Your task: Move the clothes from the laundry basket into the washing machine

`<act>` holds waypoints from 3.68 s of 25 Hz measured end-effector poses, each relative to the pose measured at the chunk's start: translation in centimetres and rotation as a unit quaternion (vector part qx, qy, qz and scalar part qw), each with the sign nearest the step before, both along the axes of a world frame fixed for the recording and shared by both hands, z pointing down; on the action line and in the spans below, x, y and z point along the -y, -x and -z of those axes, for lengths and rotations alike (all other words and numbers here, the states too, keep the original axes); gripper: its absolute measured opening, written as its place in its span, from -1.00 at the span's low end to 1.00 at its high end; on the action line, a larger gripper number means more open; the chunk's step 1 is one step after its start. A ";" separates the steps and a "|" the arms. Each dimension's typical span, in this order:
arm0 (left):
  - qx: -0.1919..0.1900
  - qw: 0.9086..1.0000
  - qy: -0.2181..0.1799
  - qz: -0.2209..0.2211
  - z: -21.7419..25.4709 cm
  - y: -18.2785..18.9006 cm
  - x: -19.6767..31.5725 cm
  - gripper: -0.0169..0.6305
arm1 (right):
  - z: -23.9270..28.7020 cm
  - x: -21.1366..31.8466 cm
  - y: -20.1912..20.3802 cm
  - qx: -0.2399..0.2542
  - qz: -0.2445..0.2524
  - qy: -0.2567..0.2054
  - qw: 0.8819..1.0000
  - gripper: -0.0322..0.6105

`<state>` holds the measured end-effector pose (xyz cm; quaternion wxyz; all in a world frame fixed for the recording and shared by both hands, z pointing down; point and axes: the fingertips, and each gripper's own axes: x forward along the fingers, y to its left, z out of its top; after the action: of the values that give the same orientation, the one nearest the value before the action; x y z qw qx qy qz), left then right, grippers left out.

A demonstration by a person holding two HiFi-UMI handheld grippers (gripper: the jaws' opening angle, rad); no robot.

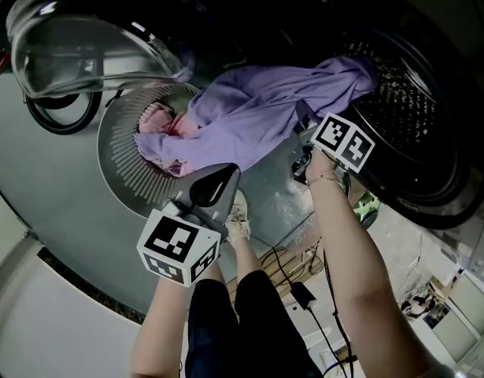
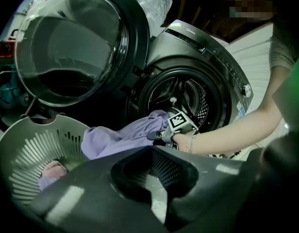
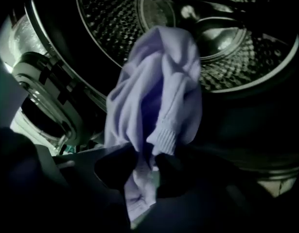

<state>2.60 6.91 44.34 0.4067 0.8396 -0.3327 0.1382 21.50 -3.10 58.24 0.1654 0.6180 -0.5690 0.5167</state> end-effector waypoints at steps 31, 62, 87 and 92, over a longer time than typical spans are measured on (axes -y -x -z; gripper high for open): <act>0.005 1.000 -0.006 -0.018 2.0 0.7 -0.9 -0.93 | 10.9 6.0 -9.5 -0.220 -0.049 -0.095 0.970 0.21; -0.010 1.000 0.012 -0.012 0.1 0.4 -2.3 -0.93 | 6.0 3.5 0.2 -0.130 0.083 -0.110 0.982 -0.73; -0.010 1.000 -0.008 -0.013 2.1 0.0 -1.0 -0.93 | 11.5 6.4 -12.2 -0.210 -0.085 -0.147 0.963 -0.27; -0.011 1.000 -0.003 -0.020 2.2 -0.3 -1.5 -0.93 | 10.0 4.8 -10.6 -0.126 -0.069 -0.118 0.983 0.32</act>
<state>2.86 8.45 42.16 0.4048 0.8488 -0.3120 0.1352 32.09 -7.94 48.23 0.1256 0.7314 -0.5564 0.3738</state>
